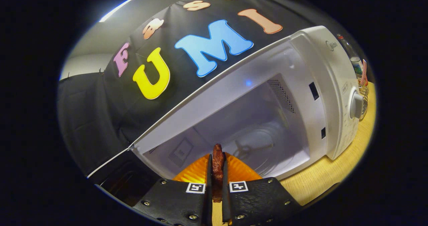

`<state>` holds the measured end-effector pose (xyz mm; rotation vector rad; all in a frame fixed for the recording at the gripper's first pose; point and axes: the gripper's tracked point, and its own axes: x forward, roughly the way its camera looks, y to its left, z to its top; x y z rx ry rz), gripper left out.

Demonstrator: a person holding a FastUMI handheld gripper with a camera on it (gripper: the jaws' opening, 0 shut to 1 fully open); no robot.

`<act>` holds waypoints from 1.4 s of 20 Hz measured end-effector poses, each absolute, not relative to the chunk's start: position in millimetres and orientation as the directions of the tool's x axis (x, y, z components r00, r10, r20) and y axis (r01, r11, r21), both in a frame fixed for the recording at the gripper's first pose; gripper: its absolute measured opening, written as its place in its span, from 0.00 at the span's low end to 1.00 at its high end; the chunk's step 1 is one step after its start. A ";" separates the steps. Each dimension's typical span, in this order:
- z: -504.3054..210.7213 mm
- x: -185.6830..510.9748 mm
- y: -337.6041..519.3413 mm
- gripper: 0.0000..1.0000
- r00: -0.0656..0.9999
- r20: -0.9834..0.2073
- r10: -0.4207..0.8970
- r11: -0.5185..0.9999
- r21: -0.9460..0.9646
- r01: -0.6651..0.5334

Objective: Open the microwave, put the food inside, and close the microwave door.

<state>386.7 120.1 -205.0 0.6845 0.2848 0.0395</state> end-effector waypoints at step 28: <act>-234.3 455.8 85.8 0.92 0.962 -0.156 -0.225 0.908 0.324 0.265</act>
